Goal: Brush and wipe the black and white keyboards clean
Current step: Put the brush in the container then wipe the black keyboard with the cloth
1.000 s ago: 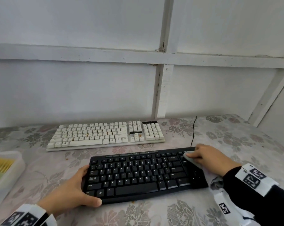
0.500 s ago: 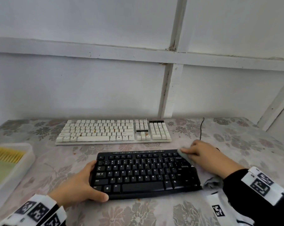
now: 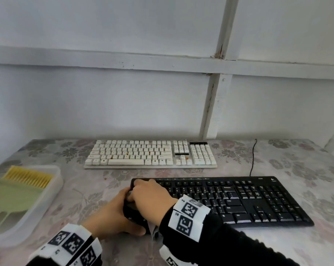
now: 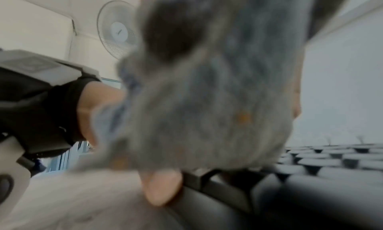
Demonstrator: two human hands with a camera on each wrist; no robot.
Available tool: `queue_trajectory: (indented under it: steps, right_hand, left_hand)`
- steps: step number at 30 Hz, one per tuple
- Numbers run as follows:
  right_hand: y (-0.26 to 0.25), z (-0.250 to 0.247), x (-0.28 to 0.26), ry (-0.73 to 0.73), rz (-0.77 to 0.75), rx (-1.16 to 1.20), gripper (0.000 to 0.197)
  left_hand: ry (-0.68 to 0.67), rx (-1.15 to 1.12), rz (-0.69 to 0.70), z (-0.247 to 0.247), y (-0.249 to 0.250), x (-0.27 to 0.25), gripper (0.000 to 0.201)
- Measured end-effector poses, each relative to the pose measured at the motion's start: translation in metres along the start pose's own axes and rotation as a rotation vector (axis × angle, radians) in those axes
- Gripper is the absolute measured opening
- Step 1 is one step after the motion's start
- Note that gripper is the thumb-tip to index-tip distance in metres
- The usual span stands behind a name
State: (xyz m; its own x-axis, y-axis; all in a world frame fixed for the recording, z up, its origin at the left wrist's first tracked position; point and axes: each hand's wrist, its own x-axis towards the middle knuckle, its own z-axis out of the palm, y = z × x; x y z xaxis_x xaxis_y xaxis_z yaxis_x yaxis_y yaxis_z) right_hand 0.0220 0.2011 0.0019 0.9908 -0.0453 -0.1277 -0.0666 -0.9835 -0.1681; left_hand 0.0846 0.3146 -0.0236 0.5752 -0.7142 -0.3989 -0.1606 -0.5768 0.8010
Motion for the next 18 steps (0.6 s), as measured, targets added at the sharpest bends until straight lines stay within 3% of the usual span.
queue_trajectory:
  steps: [3, 9, 14, 18]
  right_hand:
    - [0.013, -0.004, -0.007, 0.019, 0.005, 0.054, 0.014]
    - [0.069, 0.007, -0.025, 0.062, 0.042, 0.075, 0.008]
    - [0.114, 0.007, -0.05, 0.089, 0.172, 0.039, 0.017]
    - [0.116, -0.016, -0.07, 0.027, 0.187, -0.029, 0.026]
  left_hand:
    - [0.001, -0.006, 0.004, 0.0, -0.001, -0.002, 0.109]
    - [0.018, -0.03, 0.016, 0.001, -0.003, -0.003, 0.109]
    - [-0.01, -0.011, 0.042, 0.0, -0.006, -0.002, 0.123]
    - [0.015, -0.002, 0.04, 0.001, -0.004, -0.003, 0.1]
